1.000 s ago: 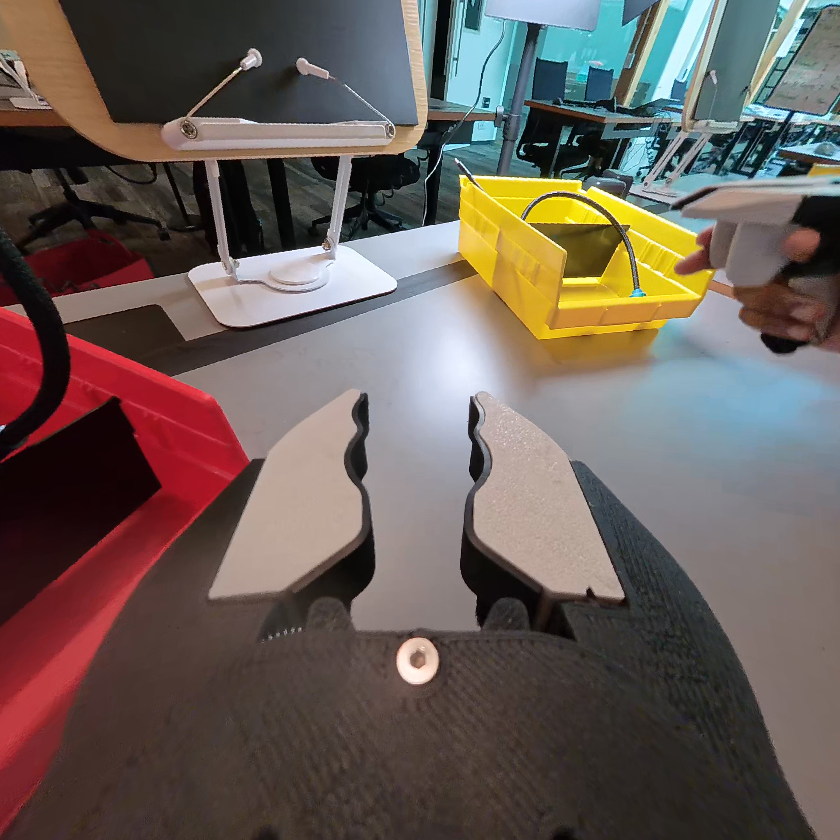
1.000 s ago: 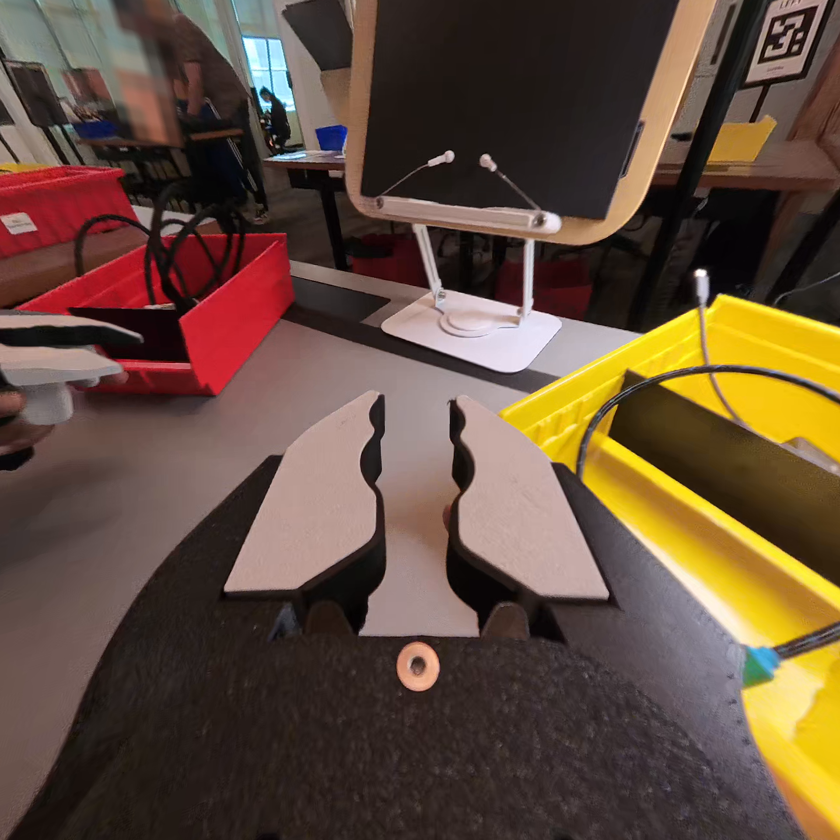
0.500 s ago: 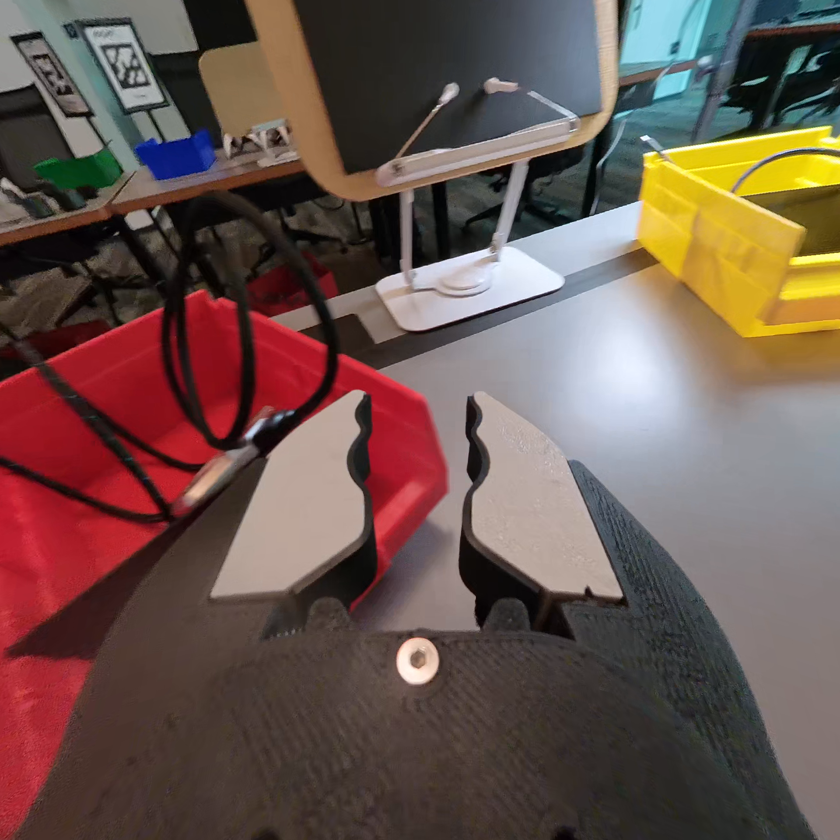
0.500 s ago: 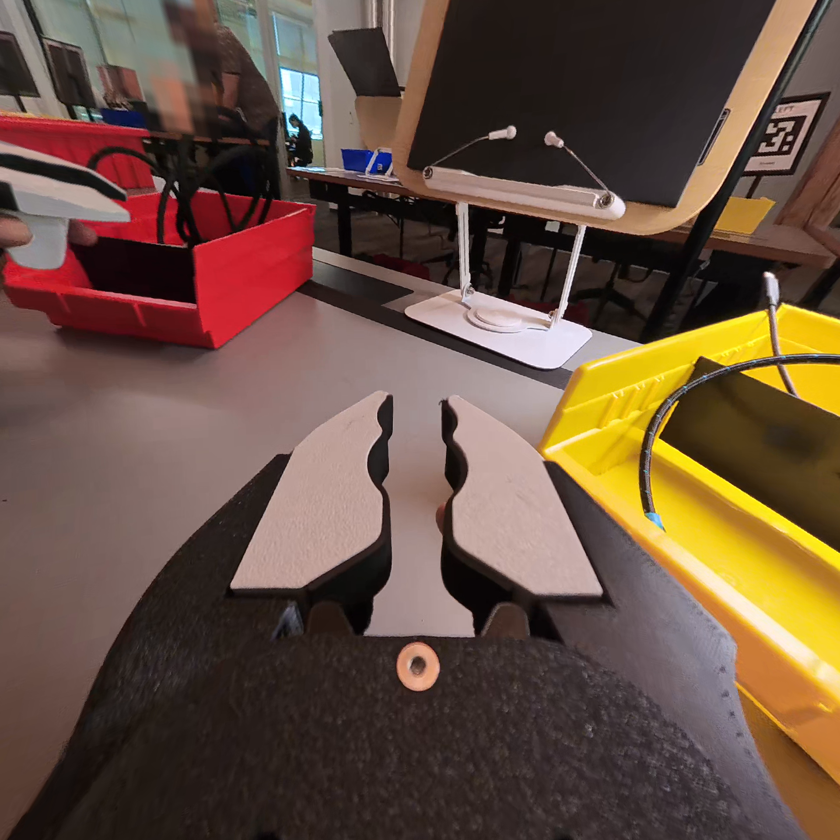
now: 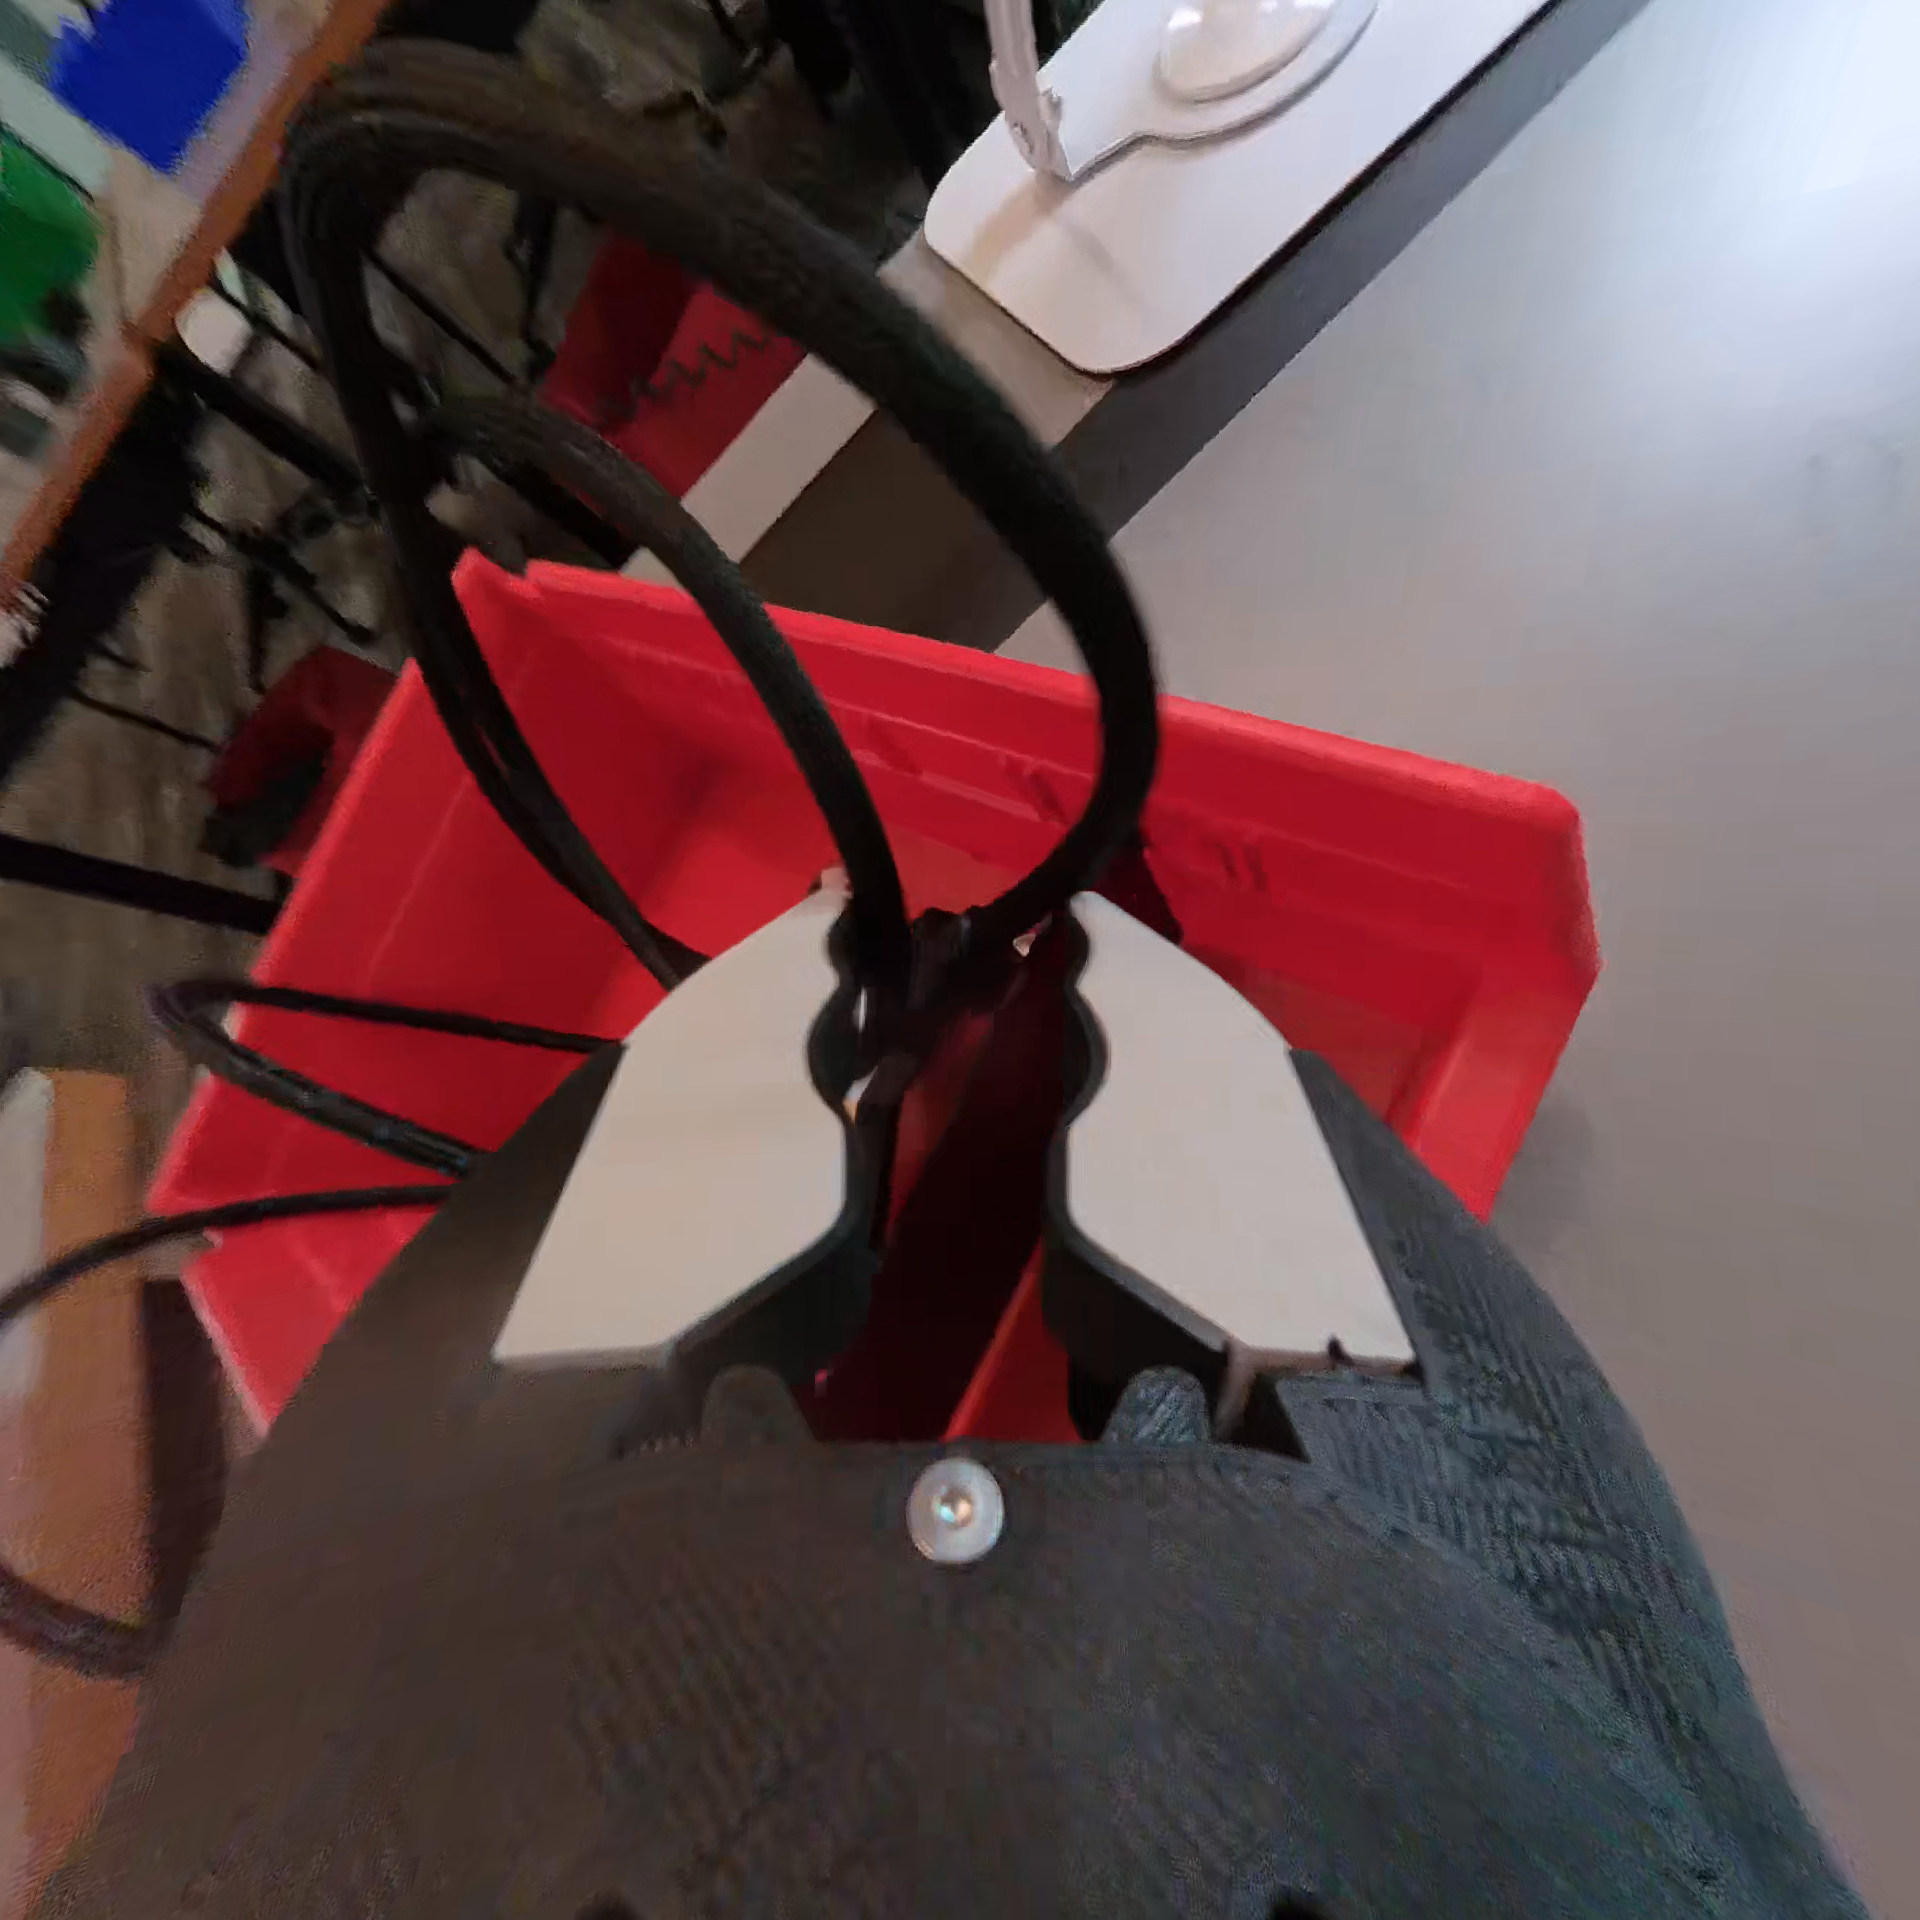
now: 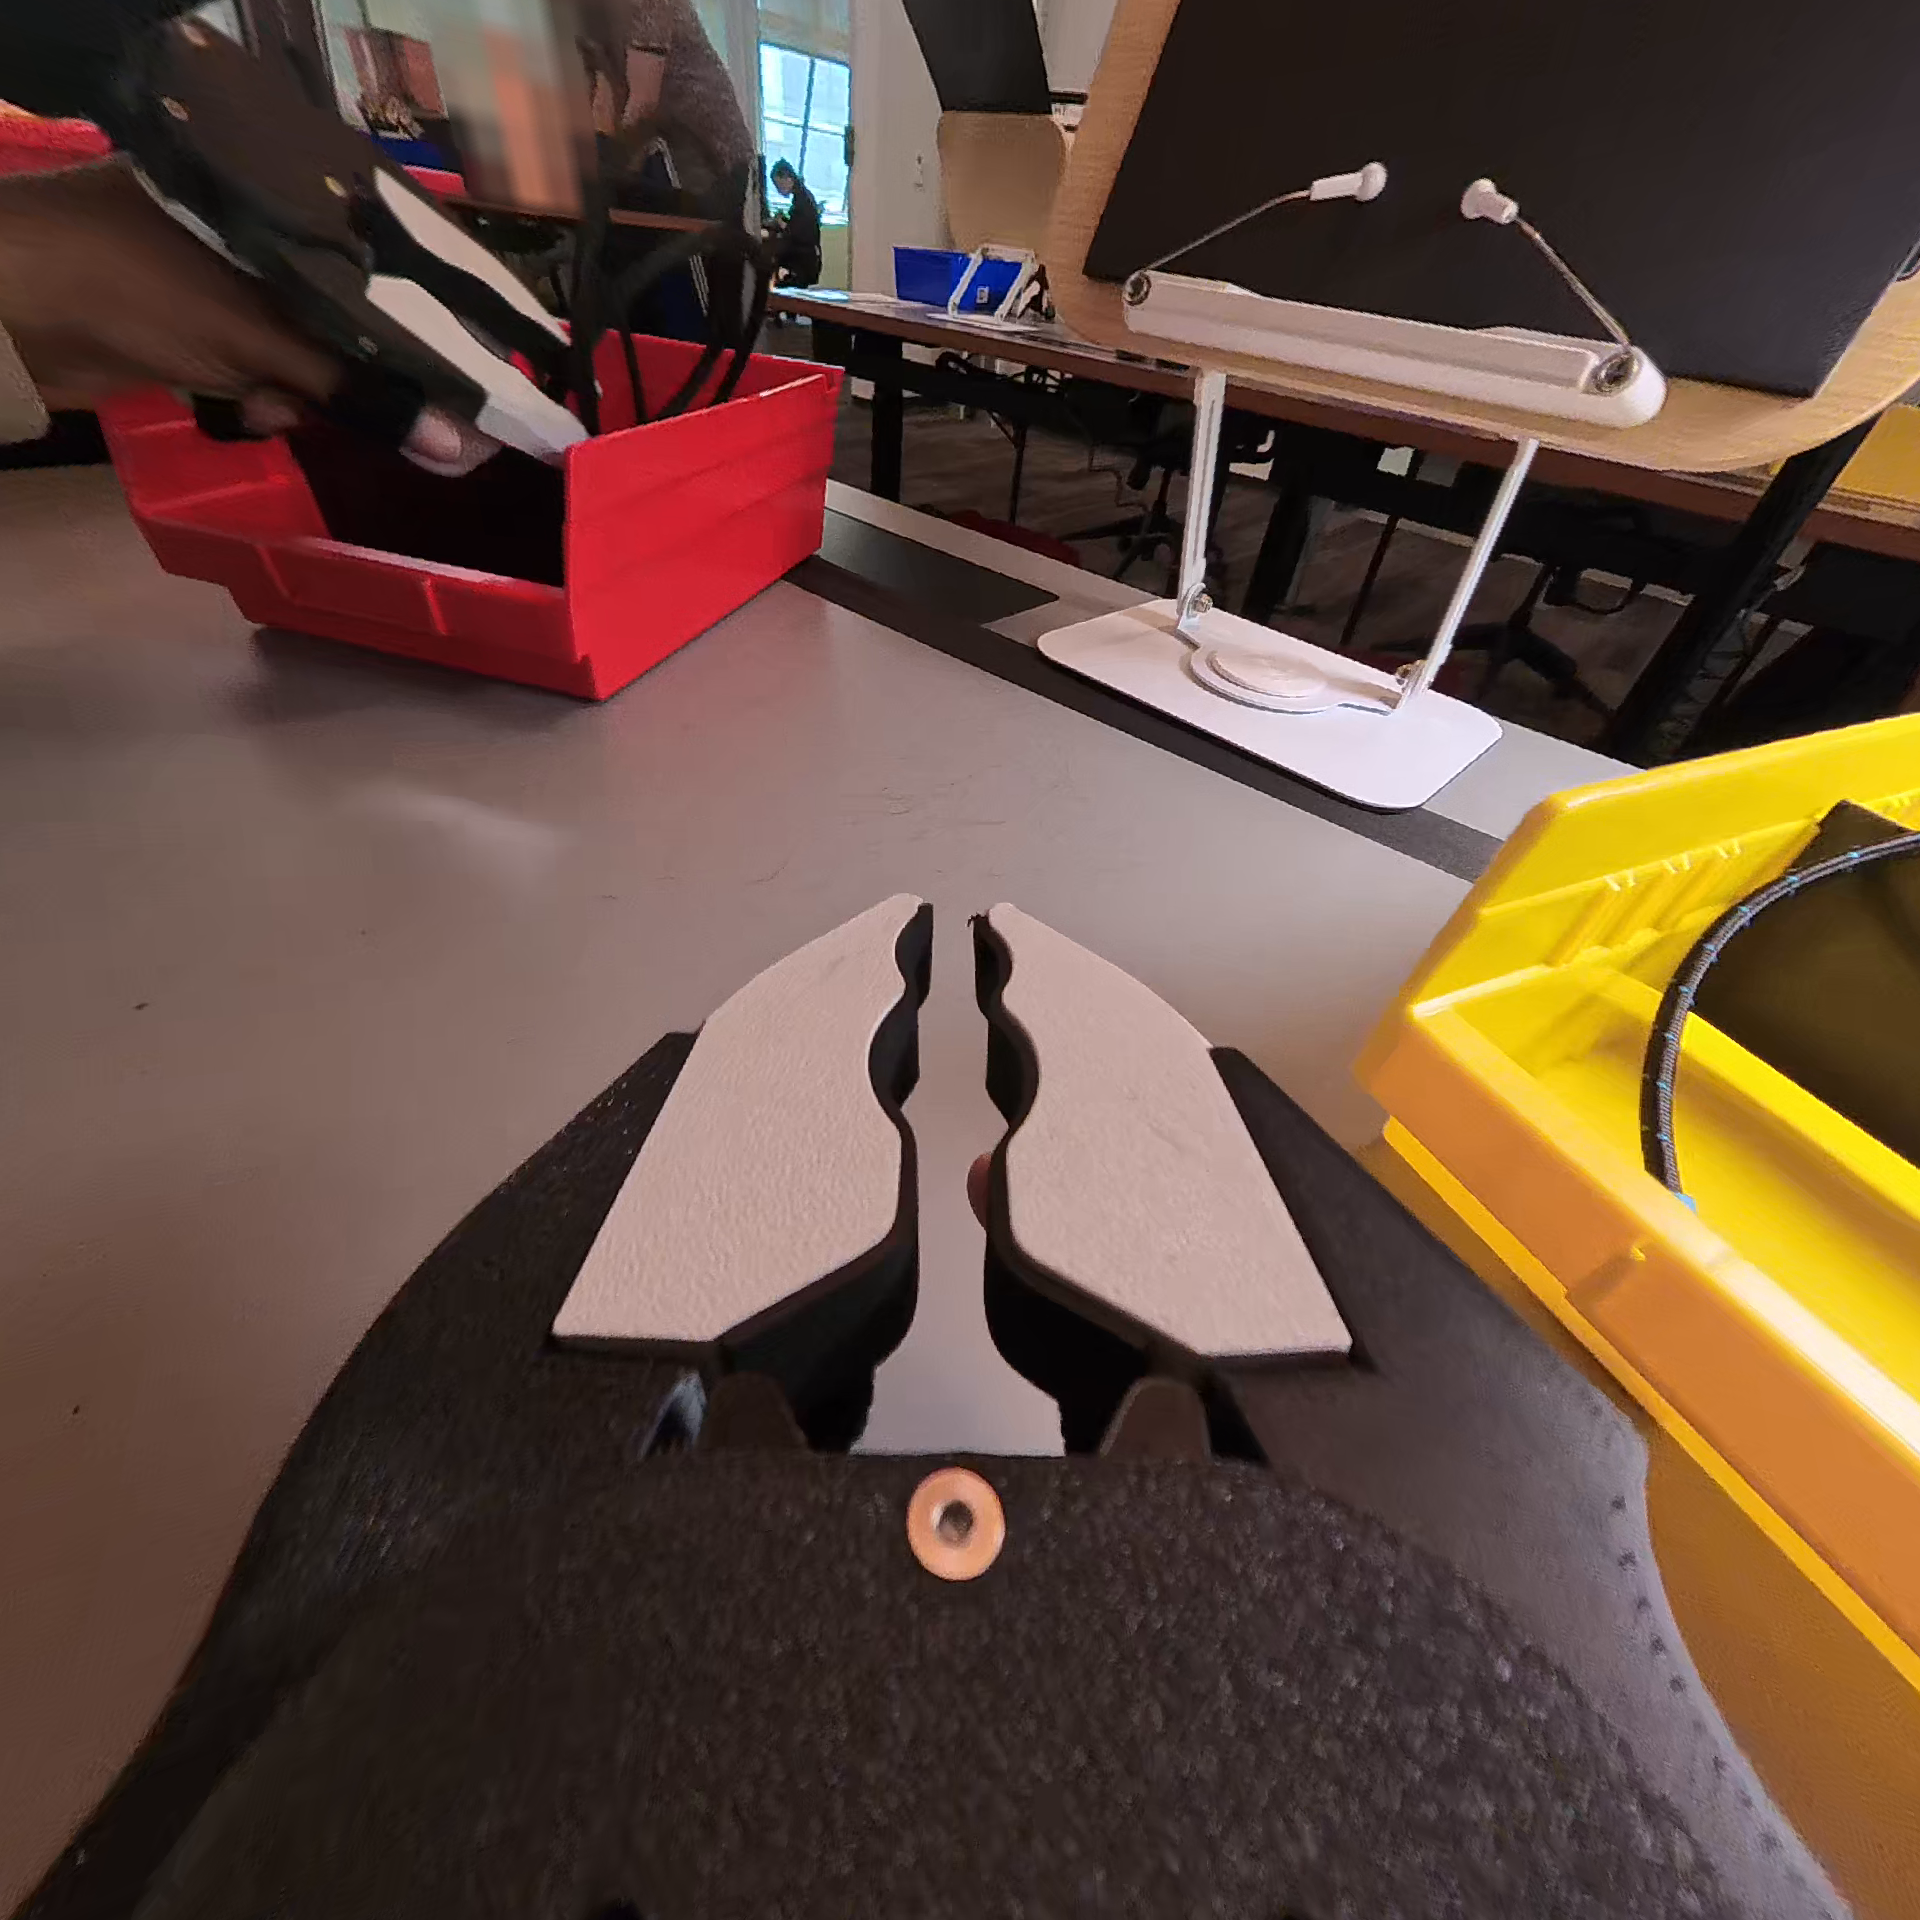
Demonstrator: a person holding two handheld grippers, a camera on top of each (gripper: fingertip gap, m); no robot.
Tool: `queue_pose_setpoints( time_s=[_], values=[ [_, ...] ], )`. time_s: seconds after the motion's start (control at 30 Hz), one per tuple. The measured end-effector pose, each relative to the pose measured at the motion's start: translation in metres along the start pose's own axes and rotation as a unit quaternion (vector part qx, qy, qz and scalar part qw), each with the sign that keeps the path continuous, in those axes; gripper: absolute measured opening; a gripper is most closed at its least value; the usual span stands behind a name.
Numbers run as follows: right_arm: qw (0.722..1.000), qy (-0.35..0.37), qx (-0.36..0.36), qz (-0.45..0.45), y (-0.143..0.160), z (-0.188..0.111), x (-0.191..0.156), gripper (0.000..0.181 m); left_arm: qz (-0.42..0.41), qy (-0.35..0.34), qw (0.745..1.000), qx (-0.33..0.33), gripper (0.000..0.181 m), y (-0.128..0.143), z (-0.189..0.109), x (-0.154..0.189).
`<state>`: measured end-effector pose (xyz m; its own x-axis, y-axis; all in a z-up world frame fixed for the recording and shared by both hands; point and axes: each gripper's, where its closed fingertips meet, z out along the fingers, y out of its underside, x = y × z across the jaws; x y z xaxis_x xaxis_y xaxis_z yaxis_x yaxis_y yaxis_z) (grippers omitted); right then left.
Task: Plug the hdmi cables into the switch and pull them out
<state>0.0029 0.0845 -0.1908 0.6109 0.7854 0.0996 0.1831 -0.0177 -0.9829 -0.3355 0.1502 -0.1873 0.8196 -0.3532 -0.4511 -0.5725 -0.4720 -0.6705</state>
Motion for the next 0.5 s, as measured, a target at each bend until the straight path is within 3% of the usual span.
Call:
queue_pose_setpoints(
  time_s=[0.07, 0.27, 0.5],
  values=[
    [1.0, -0.001, -0.001, -0.003, 0.0, 0.0, 0.0, 0.006, 0.048, -0.026, 0.998, 0.009, 0.013, -0.007, -0.003, -0.003],
    [1.0, -0.002, -0.002, 0.009, 0.001, 0.0, 0.002, 0.004, 0.064, -0.068, 0.995, 0.033, 0.01, -0.031, -0.024, -0.029],
    [1.0, -0.026, 0.004, 0.007, 0.0, 0.001, -0.005, 0.005, 0.039, -0.099, 0.984, 0.14, 0.01, -0.095, -0.088, -0.064]
  ],
)
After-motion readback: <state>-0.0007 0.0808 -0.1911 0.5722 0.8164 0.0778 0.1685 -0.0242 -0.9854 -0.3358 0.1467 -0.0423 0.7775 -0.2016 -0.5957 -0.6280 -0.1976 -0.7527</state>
